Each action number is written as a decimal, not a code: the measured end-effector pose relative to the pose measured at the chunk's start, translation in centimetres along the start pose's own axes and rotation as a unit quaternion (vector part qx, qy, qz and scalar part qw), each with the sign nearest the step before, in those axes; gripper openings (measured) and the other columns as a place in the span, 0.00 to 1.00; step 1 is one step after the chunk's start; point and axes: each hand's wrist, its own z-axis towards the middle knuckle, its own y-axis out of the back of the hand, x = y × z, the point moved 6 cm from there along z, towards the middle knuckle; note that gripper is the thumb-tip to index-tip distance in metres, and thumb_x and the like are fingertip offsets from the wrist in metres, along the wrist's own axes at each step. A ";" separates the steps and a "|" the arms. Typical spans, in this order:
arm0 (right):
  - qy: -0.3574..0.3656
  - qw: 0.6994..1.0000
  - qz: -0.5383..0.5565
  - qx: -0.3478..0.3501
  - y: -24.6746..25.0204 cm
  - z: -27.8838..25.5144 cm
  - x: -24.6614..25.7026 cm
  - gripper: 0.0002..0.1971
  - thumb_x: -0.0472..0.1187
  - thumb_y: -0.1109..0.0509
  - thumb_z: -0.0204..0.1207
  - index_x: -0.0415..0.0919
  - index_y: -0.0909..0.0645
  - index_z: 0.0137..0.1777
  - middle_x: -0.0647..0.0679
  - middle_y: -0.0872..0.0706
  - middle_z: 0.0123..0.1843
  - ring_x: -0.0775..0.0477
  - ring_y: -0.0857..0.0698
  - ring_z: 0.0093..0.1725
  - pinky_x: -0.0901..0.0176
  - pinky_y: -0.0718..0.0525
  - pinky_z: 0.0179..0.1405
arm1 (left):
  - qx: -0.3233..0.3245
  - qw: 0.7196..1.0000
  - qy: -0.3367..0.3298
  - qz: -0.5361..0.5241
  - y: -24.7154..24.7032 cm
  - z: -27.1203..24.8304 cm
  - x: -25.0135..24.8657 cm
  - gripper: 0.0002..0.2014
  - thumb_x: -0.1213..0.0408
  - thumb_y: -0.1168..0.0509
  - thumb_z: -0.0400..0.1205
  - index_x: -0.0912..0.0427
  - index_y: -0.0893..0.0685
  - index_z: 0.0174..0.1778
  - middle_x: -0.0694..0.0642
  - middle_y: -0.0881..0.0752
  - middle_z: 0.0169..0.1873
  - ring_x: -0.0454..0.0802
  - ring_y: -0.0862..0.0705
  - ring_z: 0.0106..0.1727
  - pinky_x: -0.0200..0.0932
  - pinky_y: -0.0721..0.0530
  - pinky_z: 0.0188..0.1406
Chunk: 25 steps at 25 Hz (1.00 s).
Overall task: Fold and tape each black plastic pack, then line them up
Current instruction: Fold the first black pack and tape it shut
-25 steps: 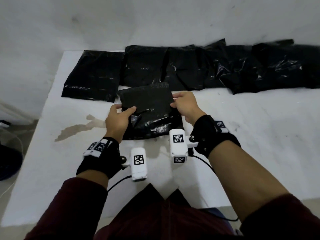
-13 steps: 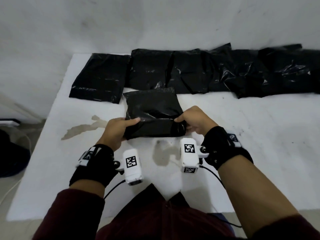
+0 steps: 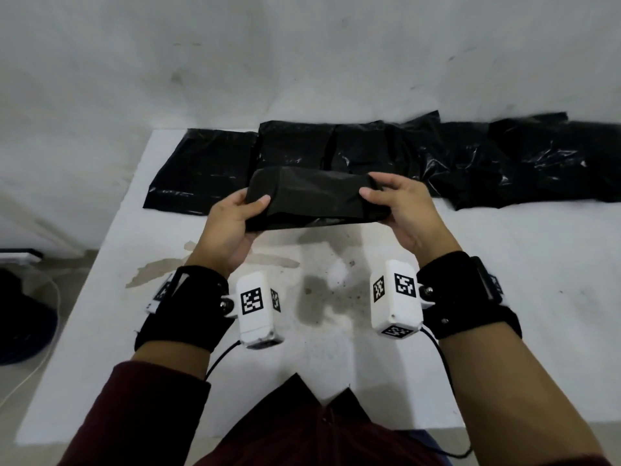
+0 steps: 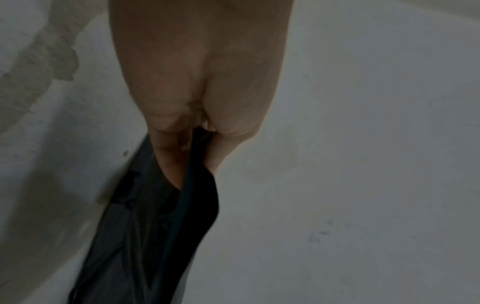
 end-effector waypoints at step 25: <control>0.076 0.818 -0.568 0.060 -1.9 -3.8 -10.8 0.36 0.47 0.43 0.84 0.41 0.60 0.83 0.43 0.65 0.84 0.39 0.63 0.83 0.42 0.57 0.80 | 0.095 0.679 -0.168 0.708 -1.4 -2.4 8.9 0.37 0.51 0.43 0.84 0.60 0.56 0.82 0.56 0.60 0.82 0.52 0.60 0.83 0.49 0.54 0.82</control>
